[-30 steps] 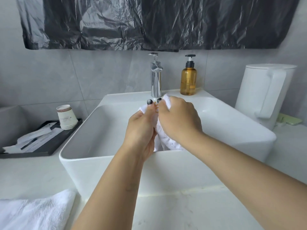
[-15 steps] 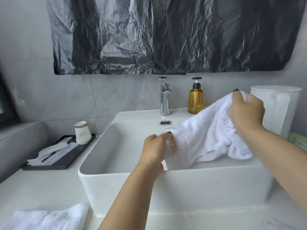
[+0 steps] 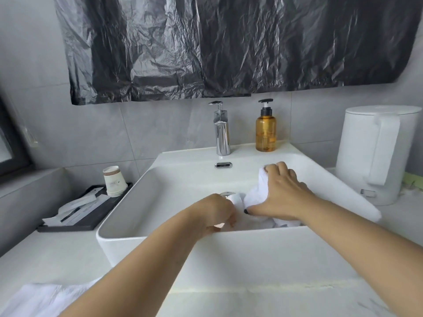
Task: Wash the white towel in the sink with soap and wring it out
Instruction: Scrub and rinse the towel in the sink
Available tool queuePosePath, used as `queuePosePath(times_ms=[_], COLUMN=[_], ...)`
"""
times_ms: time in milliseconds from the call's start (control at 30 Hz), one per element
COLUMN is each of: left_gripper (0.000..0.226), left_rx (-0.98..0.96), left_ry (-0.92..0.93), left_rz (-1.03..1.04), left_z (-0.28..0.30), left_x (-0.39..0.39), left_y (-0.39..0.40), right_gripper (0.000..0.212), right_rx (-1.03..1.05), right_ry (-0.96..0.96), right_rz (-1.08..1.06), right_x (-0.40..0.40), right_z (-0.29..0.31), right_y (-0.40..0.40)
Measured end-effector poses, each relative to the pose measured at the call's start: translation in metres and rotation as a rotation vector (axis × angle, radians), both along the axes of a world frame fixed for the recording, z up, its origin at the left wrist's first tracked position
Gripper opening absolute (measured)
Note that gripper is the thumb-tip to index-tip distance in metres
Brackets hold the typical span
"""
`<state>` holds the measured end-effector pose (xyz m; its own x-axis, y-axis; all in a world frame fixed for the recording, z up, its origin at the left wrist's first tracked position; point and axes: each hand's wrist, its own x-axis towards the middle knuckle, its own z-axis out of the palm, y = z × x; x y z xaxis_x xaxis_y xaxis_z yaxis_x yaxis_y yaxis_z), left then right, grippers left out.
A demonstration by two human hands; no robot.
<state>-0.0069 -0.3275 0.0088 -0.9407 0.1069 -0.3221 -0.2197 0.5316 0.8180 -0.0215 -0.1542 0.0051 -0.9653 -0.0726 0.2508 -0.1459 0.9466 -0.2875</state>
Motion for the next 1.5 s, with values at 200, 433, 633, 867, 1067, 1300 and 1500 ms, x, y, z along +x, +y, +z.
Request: queuePosePath(times_ms=[200,433,633,867,1067,1300,1500], left_gripper=[0.038,0.052,0.034,0.014,0.021,0.022,0.027], left_rx=[-0.194,-0.729,-1.065,-1.225,-1.318,-1.162,-0.779], left_ry=[0.077,0.309,0.303,0.409,0.408,0.337,0.397], left_rz=[-0.181,-0.328,-0.535,-0.604,-0.665,-0.564,-0.219], left_z=[0.001,-0.001,0.001,-0.004,-0.014,-0.014,0.001], left_x=[-0.011,-0.039,-0.064,-0.077,-0.083,-0.080,-0.091], left_y=[-0.013,-0.032,-0.003,0.007,0.020,0.035,0.002], right_gripper=[0.069,0.068,0.059,0.051,0.044,0.047,0.027], right_rx=[0.186,0.504,0.517,0.507,0.467,0.336,-0.565], right_ry=[-0.193,-0.159,-0.284,-0.283,-0.286,-0.159,-0.088], right_rz=[0.070,-0.166,-0.134,-0.080,-0.018,-0.049,-0.153], right_x=[-0.006,-0.036,-0.051,-0.059,-0.062,-0.057,-0.053], right_z=[0.003,0.009,0.014,0.016,0.017,0.001,0.019], right_y=[0.006,0.018,0.021,0.029,0.042,0.044,0.051])
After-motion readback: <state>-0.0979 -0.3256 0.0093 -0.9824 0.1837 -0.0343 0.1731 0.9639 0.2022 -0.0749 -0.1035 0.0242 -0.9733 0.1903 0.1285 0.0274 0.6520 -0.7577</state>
